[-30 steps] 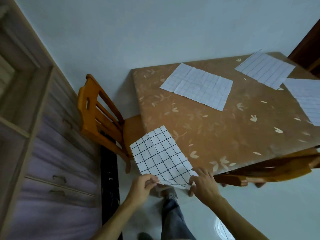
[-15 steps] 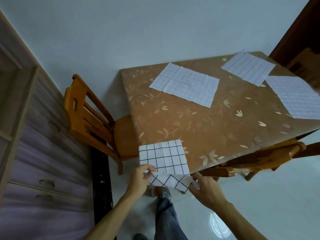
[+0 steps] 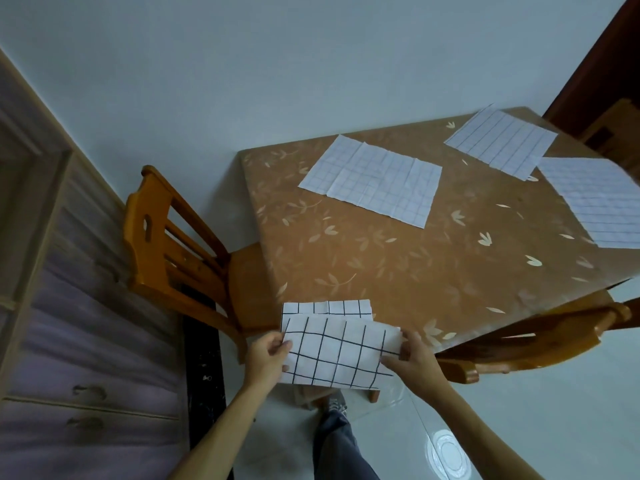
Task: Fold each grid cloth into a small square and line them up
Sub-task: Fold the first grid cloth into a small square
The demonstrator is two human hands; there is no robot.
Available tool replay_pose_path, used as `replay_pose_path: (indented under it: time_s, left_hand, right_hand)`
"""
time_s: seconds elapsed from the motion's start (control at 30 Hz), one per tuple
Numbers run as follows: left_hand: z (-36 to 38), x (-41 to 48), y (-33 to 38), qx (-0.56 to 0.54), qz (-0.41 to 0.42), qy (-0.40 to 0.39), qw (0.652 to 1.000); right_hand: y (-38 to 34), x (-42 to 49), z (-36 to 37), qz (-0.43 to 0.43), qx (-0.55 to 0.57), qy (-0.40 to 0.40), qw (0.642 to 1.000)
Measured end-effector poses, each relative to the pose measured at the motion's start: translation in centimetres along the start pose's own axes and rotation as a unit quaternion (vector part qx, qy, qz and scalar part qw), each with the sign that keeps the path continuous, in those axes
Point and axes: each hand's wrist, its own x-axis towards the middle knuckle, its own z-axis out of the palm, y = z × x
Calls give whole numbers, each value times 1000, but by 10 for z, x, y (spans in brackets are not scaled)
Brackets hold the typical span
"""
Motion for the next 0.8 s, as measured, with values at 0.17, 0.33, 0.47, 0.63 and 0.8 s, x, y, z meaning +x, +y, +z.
replay_pose_path:
  time_s: [0.17,0.33,0.47,0.63,0.8]
  left_hand:
    - [5,30,-7,8,-43,20,999]
    - [14,51,-10,43,-73,31,996]
    - [16,64,-7,74,-74,34,994]
    - [15,68,-5,91,-88,43,991]
    - [13,63,-3,116,-94,53,987]
  right_hand:
    - [7,42,8,25,-23,-14,999]
    - [6,89,14,62,-63,-28,996]
    - [12,116,18,84,-86,-67,990]
    - [7,128,17,70,-48,-87,993]
    - [8,133,18,55,-17,-65,996]
